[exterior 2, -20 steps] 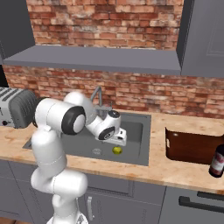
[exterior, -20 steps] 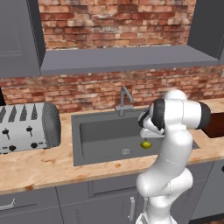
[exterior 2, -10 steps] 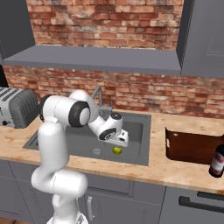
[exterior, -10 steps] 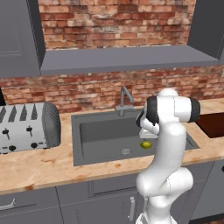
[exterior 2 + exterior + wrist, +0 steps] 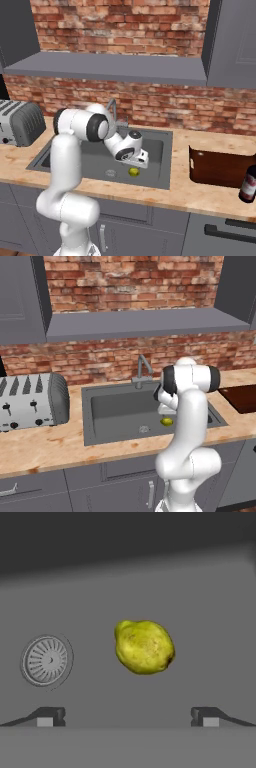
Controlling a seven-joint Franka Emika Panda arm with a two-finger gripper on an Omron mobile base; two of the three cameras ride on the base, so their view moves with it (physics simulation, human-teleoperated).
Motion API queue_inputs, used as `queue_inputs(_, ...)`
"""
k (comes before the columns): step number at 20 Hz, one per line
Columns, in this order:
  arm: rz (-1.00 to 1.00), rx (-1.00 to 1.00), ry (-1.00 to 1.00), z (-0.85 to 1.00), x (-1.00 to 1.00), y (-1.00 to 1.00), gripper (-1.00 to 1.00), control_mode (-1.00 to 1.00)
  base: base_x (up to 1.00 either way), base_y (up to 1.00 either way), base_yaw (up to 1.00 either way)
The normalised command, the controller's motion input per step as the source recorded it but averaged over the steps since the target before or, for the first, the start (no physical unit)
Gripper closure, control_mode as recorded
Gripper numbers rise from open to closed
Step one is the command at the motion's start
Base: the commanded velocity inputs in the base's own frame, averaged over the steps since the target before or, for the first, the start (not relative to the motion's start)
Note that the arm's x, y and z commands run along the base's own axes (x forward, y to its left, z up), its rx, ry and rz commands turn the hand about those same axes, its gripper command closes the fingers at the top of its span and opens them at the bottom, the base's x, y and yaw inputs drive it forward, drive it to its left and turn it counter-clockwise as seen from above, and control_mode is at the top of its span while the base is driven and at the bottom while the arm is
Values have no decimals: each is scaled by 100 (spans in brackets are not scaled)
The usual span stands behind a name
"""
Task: Pick up all produce items and place them in the sink. Turn on the sink faucet to wash them. Then turn the sink off and put them in the tray.
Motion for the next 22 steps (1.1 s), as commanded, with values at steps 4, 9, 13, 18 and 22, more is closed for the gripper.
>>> queue_inputs(4, -1, 0, 0, -26, 28, -2, -100, -100, 0, 0, 0)
queue_inputs(9, 0, 0, 0, -26, 26, -2, -100, -100, 0, 0, 0)
queue_inputs(13, 0, 0, 0, -27, 23, -3, -100, -100, 0, 0, 0)
queue_inputs(18, 0, 0, 0, -23, 8, -4, -100, -100, 0, 0, 0)
queue_inputs(22, 0, 0, 0, -20, 5, 0, -100, -100, 0, 0, 0)
